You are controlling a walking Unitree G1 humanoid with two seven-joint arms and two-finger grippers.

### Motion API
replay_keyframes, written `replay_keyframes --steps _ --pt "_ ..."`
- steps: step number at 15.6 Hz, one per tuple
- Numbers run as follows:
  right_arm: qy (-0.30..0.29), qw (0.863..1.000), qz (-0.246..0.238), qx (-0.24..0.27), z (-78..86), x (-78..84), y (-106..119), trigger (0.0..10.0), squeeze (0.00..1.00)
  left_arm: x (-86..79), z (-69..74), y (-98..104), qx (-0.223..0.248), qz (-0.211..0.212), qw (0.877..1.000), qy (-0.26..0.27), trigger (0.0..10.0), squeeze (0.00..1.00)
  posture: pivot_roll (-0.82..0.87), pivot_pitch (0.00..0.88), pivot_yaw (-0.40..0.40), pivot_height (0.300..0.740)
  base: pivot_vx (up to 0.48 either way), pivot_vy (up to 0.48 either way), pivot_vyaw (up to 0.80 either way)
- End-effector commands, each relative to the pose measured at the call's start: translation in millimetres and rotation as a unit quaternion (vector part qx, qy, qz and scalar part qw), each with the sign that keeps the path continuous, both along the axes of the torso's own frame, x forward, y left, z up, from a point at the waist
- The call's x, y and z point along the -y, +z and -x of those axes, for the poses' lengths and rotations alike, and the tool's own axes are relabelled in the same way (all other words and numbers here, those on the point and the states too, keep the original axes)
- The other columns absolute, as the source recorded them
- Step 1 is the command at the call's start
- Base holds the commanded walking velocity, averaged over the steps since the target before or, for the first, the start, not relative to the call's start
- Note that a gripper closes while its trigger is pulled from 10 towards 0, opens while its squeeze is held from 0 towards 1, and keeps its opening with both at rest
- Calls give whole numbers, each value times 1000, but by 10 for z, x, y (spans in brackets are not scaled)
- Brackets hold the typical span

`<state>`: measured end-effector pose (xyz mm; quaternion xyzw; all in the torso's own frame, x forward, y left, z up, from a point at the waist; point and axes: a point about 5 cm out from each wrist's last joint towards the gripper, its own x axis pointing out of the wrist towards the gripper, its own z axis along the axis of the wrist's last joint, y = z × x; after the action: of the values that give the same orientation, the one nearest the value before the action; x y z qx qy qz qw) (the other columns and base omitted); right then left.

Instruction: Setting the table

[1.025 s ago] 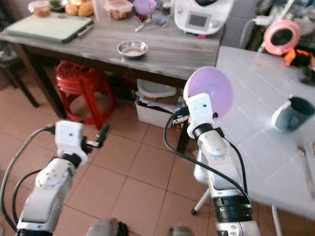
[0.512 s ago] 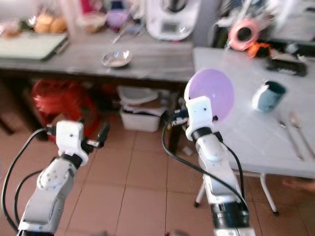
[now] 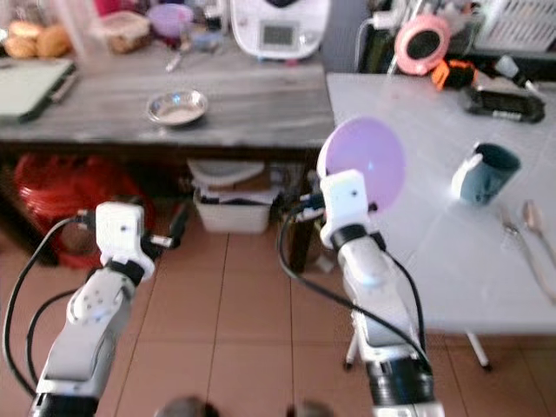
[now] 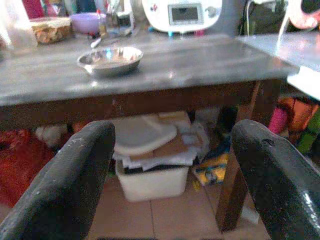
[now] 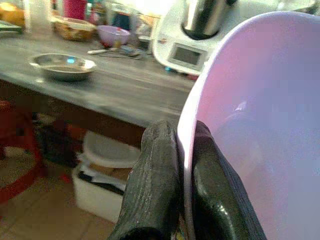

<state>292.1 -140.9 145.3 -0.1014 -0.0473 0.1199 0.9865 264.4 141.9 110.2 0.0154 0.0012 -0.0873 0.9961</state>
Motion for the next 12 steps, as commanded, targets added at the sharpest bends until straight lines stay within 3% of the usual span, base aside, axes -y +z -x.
replay_keyframes --steps 1,7,12 --pt "-10 1000 4 8 9 77 36 10000 0 37 -10 -4 -4 1 1000 -1 10000 0 19 0 -5 740 341 337 0" --pt "-12 1000 5 11 20 78 32 10000 0 43 -13 6 7 -2 1000 -4 10000 0 17 0 -1 740 303 371 0" --pt "-12 1000 6 10 32 78 19 10000 0 61 14 -6 3 11 1000 -16 10000 0 19 0 -1 740 0 457 0"
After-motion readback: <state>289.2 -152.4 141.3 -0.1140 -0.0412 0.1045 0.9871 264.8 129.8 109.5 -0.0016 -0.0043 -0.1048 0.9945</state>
